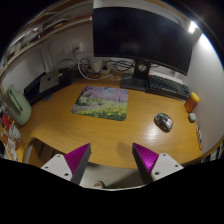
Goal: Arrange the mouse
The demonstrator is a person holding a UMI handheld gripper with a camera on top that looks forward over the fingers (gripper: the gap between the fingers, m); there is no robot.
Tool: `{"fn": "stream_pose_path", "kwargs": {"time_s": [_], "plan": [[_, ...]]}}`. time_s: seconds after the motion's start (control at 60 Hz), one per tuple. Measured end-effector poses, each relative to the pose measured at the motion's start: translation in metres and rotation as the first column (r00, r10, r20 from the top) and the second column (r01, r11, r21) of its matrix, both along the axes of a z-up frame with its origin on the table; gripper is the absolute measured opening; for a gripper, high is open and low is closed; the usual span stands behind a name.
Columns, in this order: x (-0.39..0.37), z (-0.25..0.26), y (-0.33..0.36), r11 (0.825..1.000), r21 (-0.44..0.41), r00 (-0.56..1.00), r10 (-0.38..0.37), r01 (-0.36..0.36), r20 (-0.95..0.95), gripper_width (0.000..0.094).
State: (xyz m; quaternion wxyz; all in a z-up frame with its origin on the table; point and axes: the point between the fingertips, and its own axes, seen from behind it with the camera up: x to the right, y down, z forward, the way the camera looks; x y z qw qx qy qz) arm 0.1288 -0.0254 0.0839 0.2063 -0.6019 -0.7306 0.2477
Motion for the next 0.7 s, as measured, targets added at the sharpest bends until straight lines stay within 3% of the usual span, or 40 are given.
{"fn": "stream_pose_path", "kwargs": {"time_s": [0.217,0.45,0.7], "plan": [[-0.019,-0.016,0.059,0.995,0.009,0.994,-0.102,0.103,-0.045,0.0859],[-0.036,-0.031,0.152,0.967,0.029,0.964,-0.248,0.252,-0.099,0.0861],[-0.061,-0.041,0.209,0.96,0.015,0.947,-0.271,0.278,-0.175,0.0857]]}}
